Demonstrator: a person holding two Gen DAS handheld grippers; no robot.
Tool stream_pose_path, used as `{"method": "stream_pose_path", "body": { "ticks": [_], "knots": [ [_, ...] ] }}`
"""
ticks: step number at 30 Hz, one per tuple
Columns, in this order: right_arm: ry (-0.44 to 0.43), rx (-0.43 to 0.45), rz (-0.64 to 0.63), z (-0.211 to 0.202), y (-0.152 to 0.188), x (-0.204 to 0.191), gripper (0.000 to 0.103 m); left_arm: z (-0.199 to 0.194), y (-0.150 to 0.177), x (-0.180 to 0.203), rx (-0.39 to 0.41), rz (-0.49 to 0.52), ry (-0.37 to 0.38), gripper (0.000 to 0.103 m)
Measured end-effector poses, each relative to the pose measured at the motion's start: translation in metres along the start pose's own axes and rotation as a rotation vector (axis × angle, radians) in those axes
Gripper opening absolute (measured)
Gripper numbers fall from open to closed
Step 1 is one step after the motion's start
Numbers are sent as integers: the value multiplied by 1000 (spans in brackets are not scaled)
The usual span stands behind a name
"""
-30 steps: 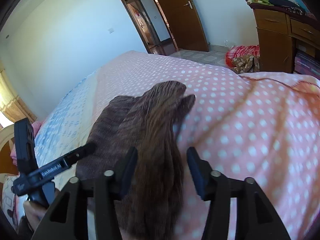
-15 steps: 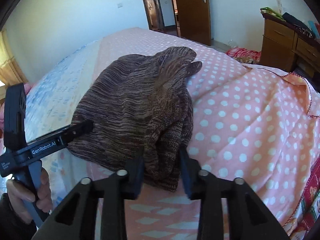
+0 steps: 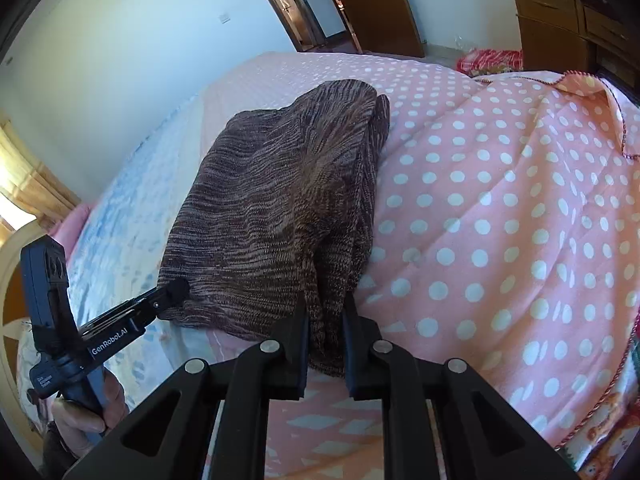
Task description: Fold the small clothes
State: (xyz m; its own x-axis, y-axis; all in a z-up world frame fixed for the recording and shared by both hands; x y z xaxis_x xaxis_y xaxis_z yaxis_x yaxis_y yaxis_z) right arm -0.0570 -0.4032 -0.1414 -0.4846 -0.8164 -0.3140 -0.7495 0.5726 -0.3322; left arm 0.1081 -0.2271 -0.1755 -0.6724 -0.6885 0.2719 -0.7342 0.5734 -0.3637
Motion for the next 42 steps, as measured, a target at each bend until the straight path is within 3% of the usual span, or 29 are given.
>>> {"method": "stream_pose_path", "body": {
  "ticks": [6,9,13,17,19,25,28,34,37,39,41,42],
  "knots": [
    [37,7,-23,-22,28,-1,16,-22,6,4,48,33,-159,28],
    [59,59,-60,-46,39,-8,17,-34,11,9,74,51,-217,27],
    [144,142,-124,-81,43,-19,18,-50,20,19,102,62,-236,30],
    [186,169,-160,-104,58,-29,37,-66,30,29,140,82,-260,43],
    [212,164,-195,-111,68,-32,42,-73,39,33,147,92,-277,49],
    [301,203,-272,-137,100,-37,43,-82,63,56,122,121,-239,50],
    [329,228,-287,-145,104,-38,55,-83,75,71,127,168,-268,50],
    [351,210,-294,-150,108,-41,55,-92,96,92,115,199,-273,50],
    [320,231,-295,-160,111,-49,55,-112,99,95,157,180,-277,66],
    [291,259,-291,-172,112,-56,55,-134,98,97,226,154,-299,90],
    [263,306,-294,-186,111,-66,56,-159,96,100,313,143,-316,103],
    [255,330,-295,-193,112,-70,56,-170,95,102,354,140,-326,103]
  ]
}}
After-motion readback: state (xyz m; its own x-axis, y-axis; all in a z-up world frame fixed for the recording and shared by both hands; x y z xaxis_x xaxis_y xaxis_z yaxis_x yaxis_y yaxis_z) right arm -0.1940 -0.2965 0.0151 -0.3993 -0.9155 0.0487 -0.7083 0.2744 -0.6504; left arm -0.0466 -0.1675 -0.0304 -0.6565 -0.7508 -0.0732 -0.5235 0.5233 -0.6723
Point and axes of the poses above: each gripper's, at about its wrist camera, not at the fingertips, and z roughly the way its jaws point, x to its right, y to its underside, the point moved 9 cm from there along z, roughly the way its jaws point, and after that the axes turned 15 degrees about -x, right-handed, at the moved point
